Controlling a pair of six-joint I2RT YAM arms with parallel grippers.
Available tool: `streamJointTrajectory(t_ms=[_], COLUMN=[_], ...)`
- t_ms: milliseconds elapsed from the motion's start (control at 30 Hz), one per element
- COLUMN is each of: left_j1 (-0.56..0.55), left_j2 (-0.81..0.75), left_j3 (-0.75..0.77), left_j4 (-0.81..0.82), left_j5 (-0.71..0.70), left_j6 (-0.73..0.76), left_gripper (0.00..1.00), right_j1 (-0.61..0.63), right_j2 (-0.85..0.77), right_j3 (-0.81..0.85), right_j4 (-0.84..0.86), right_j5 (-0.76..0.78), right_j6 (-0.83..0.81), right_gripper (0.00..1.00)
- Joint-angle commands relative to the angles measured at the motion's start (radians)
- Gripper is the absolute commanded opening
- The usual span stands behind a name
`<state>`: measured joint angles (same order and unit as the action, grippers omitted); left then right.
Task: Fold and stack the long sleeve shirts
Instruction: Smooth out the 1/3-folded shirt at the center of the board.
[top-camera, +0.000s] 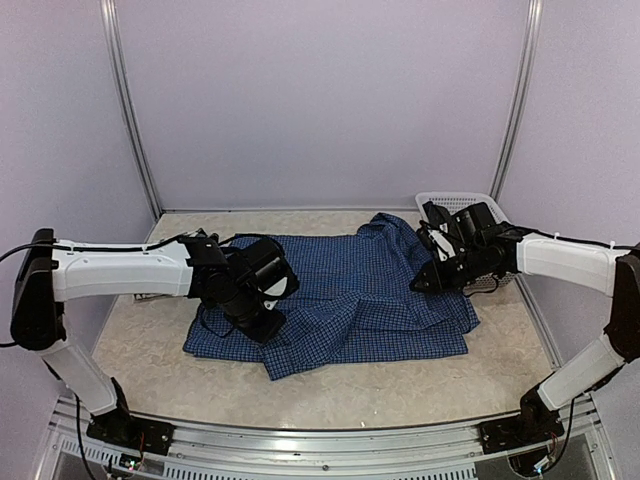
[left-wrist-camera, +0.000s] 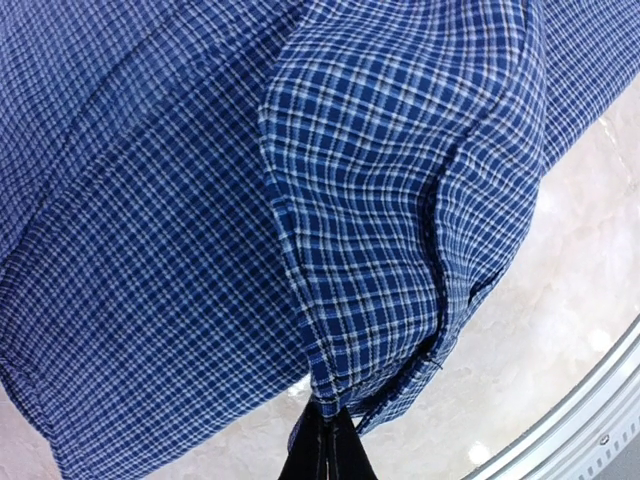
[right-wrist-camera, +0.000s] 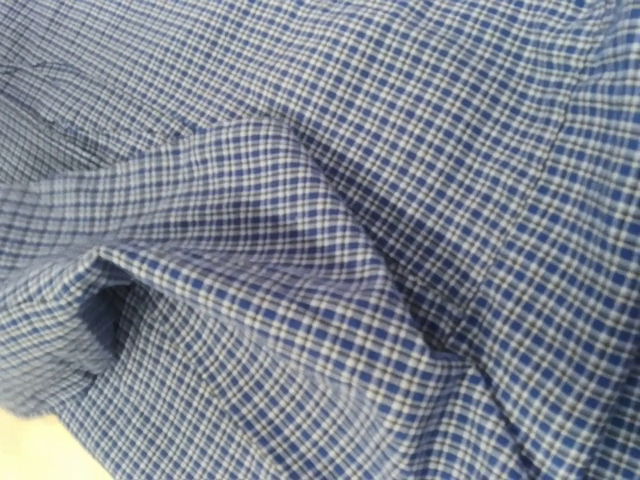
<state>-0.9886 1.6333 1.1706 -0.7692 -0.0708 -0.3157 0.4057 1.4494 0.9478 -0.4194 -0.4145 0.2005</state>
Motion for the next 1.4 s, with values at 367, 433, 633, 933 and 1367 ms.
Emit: streamJointTrajectory(t_ms=[367,433,633,933,1367], left_j1=[0.214,0.234,0.280,0.294,0.281], left_j2=[0.052,0.073,0.143,0.252,0.228], left_j3=[0.112,0.118,0.137,0.217,0.272], left_j4=[-0.217,-0.219,-0.206,-0.207,-0.208], left_j5=[0.034,0.023,0.008,-0.091,-0.115], left_j6=[0.213,0.223,0.251,0.235,0.224], left_gripper=[0.00,0.00,0.00,0.00,0.03], right_j1=[0.009,0.010,0.013,0.061,0.041], right_j2=[0.030,0.040,0.027,0.013,0.195], right_j3=[0.033,0.035,0.020,-0.066,0.006], right_j4=[-0.018,-0.021,-0.038,-0.014,-0.049], right_j5=[0.023,0.023,-0.030,-0.069,0.090], right_j6=[-0.032,-0.033,-0.060,-0.031,0.009], right_gripper=[0.32,0.33,0.35,0.40,0.35])
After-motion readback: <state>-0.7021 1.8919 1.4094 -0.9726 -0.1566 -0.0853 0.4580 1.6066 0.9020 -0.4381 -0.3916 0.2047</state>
